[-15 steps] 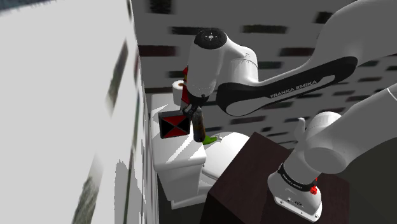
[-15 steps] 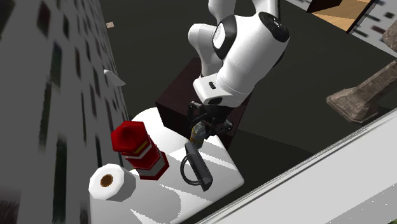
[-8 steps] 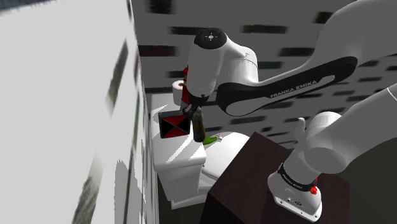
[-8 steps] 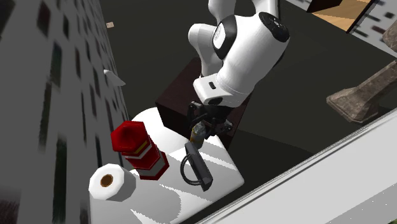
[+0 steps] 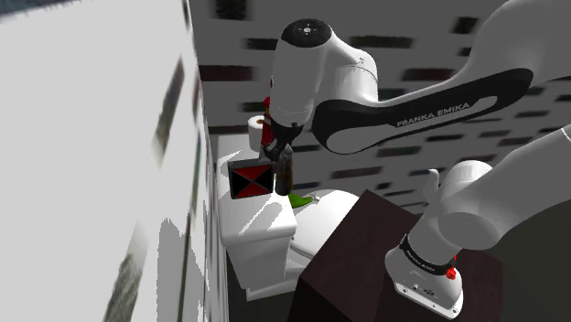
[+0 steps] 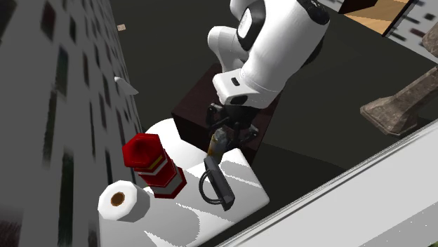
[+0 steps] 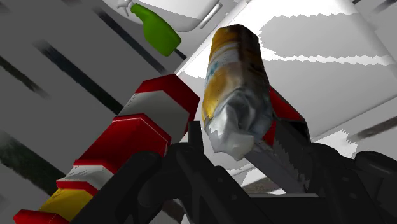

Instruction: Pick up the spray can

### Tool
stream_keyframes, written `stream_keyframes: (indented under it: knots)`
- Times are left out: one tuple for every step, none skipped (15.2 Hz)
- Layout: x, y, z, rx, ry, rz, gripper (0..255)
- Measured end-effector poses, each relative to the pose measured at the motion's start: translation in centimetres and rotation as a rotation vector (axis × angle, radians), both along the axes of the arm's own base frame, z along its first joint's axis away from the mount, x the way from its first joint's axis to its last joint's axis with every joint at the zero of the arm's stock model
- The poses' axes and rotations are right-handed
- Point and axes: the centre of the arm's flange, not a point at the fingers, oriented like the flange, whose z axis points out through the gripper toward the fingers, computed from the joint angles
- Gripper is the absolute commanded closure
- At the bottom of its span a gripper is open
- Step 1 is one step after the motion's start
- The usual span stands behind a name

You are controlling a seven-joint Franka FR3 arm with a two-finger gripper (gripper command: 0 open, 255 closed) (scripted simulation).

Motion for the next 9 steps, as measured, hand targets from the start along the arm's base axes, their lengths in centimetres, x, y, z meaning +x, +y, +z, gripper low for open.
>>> stream_keyframes:
  knots:
    - [0.1,0.0,0.4,0.0,0.0,0.0,255]
    - [0.1,0.0,0.9,0.0,0.0,0.0,255]
    - [0.0,0.1,1.4,0.0,0.0,0.0,255]
    - [0.1,0.2,2.1,0.0,0.0,0.0,255]
    - [0.1,0.1,2.5,0.0,0.0,0.0,255]
    - [0.1,0.1,3.1,0.0,0.0,0.0,255]
    - [0.1,0.1,3.6,0.0,0.0,0.0,255]
    - [0.1,0.1,4.1,0.0,0.0,0.0,255]
    - [0.1,0.1,4.5,0.0,0.0,0.0,255]
